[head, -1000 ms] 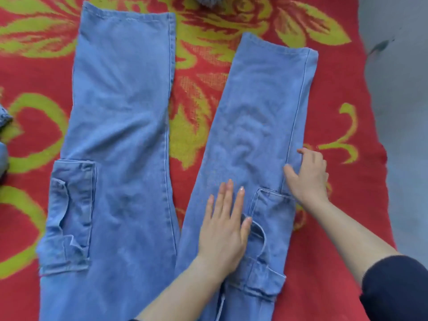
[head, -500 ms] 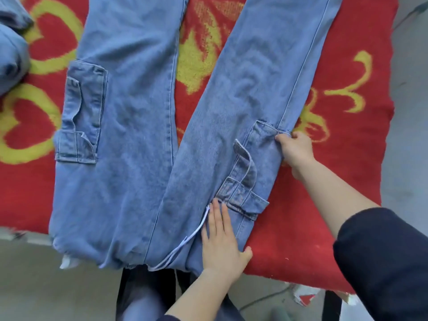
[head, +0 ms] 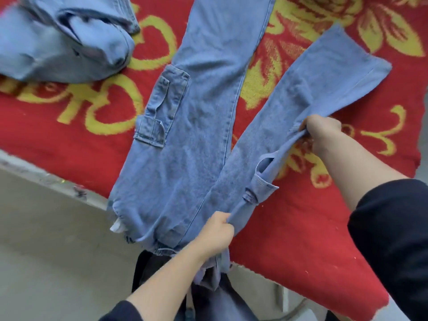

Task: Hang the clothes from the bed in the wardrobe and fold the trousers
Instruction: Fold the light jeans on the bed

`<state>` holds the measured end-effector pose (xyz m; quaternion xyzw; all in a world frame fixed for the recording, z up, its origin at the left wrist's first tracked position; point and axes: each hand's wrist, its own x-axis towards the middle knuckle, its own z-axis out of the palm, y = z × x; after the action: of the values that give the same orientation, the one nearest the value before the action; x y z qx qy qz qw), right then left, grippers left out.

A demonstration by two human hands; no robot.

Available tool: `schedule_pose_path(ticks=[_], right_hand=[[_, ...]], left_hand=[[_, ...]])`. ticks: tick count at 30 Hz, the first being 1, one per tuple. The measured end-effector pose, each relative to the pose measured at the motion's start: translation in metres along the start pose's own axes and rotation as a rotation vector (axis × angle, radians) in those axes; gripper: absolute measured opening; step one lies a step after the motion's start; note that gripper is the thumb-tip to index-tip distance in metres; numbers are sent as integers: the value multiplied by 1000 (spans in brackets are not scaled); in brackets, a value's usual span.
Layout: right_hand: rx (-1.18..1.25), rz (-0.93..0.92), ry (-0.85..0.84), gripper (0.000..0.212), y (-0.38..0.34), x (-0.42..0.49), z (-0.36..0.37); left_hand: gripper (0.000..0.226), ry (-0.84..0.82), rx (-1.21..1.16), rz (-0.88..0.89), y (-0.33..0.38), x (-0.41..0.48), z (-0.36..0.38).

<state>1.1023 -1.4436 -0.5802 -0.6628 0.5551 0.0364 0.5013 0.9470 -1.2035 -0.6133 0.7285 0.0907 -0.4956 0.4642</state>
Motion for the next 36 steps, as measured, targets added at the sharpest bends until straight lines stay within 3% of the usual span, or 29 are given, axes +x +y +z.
schedule_pose_path(ticks=[3,4,5,7,8,10,13,15,17,19,21,24,27,29,31,33,36], right_hand=[[-64,-289,130,3,-37,-22,55],[-62,-393,82,4,-51,-34,78],[-26,-477,-48,8,-62,-48,102],[16,-514,-400,39,-72,-77,144],[-61,-524,-541,46,-70,-91,159],[-362,-623,-650,46,-53,-109,180],[-669,-643,-575,40,1,-118,189],[-719,-576,-526,37,42,-123,183],[-729,-555,-455,34,80,-131,173],[-770,-552,-391,30,110,-137,163],[-819,-538,-372,28,130,-142,155],[-870,-563,-362,29,142,-147,151],[-874,-585,-297,29,142,-149,155],[-921,-608,-274,32,142,-150,160],[-993,-597,-275,34,141,-150,163],[-1007,-573,-266,33,139,-148,168],[-843,-532,-225,30,125,-144,175]], left_hand=[[20,-59,-200,21,16,-14,-70],[21,-32,-302,23,17,-16,-94],[23,23,-418,9,12,-16,-117],[20,214,-648,-52,-9,-13,-160],[14,341,-712,-96,-22,-10,-178],[12,491,-653,-162,-55,-10,-201],[8,431,-472,-157,-101,-16,-203],[5,343,-390,-117,-125,-24,-190],[18,293,-343,-97,-143,-31,-175],[9,352,-231,-109,-151,-34,-166],[24,368,-136,-87,-149,-36,-168],[38,320,-149,71,-149,-42,-184],[39,412,-238,143,-159,-45,-215],[35,453,-135,95,-171,-42,-234],[8,318,80,-65,-178,-38,-242],[25,222,279,-195,-181,-30,-239],[19,361,390,-161,-156,-19,-236]])
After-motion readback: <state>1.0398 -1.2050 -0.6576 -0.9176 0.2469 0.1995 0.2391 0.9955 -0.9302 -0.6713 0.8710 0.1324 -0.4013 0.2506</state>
